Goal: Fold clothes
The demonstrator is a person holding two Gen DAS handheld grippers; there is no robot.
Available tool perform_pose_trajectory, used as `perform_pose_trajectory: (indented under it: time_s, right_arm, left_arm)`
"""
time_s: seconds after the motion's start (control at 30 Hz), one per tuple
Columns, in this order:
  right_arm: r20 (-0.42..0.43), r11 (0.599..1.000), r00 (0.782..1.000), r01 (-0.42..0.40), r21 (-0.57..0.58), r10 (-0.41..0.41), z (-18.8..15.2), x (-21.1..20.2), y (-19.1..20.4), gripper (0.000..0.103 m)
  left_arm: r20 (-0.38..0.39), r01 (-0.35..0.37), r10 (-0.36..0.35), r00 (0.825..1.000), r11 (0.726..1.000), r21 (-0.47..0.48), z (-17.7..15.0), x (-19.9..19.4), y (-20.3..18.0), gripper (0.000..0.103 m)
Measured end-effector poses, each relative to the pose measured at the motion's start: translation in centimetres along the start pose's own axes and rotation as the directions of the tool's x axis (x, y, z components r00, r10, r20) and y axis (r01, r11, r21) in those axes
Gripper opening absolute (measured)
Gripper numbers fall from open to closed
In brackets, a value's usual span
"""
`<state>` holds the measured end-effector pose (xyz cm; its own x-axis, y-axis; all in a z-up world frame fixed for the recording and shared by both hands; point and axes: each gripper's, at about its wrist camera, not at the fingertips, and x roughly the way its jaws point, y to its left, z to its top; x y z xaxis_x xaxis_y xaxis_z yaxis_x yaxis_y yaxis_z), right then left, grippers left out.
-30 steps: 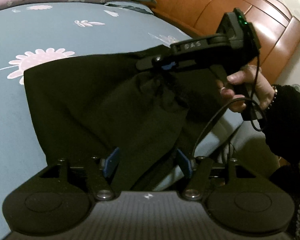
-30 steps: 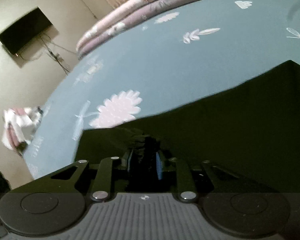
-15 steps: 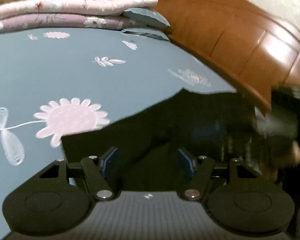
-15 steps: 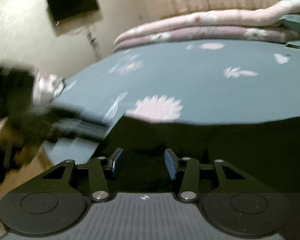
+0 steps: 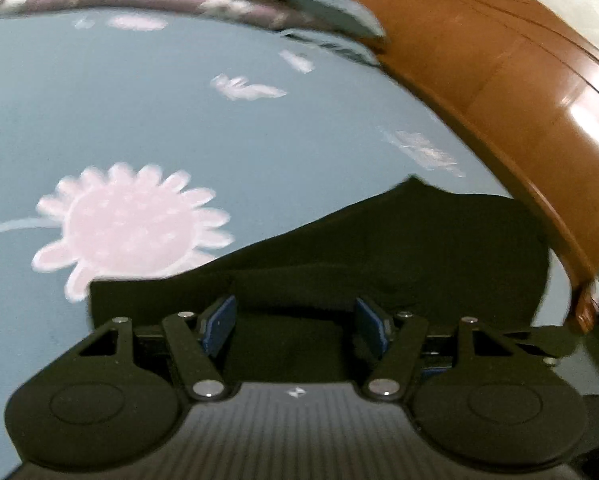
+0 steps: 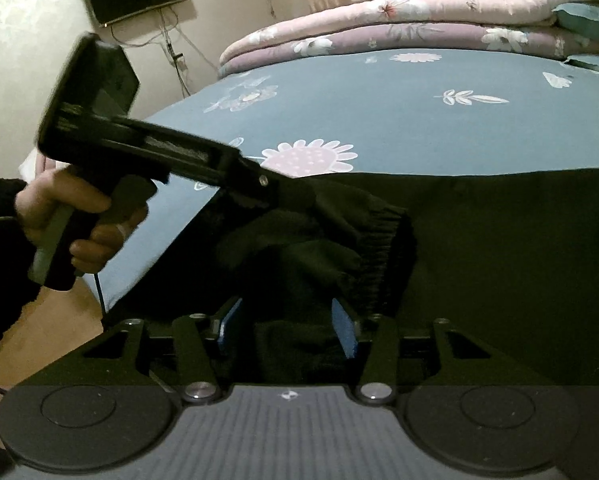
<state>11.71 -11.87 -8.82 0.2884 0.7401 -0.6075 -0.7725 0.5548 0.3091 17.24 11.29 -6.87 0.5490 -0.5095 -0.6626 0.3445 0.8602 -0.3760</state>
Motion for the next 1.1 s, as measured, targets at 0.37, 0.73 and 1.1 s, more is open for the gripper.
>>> perform_pose_trajectory:
  time_s: [0.37, 0.73, 1.1]
  right_arm:
    - [0.012, 0.999, 1.000, -0.022, 0.035, 0.022, -0.3, 0.0, 0.1, 0.064]
    - [0.014, 0.999, 1.000, -0.018, 0.030, 0.017, -0.3, -0.1, 0.4, 0.068]
    - [0.010, 1.000, 1.000, -0.010, 0.015, 0.010, -0.3, -0.1, 0.6, 0.070]
  left_arm:
    - [-0.044, -0.044, 0.044, 0.998, 0.999, 0.014, 0.6, 2.7, -1.3, 0.066]
    - [-0.013, -0.116, 0.116, 0.993, 0.993, -0.012, 0.4, 0.0, 1.0, 0.066]
    - [0.005, -0.163, 0.163, 0.987, 0.983, -0.080, 0.5, 0.0, 4.2, 0.067]
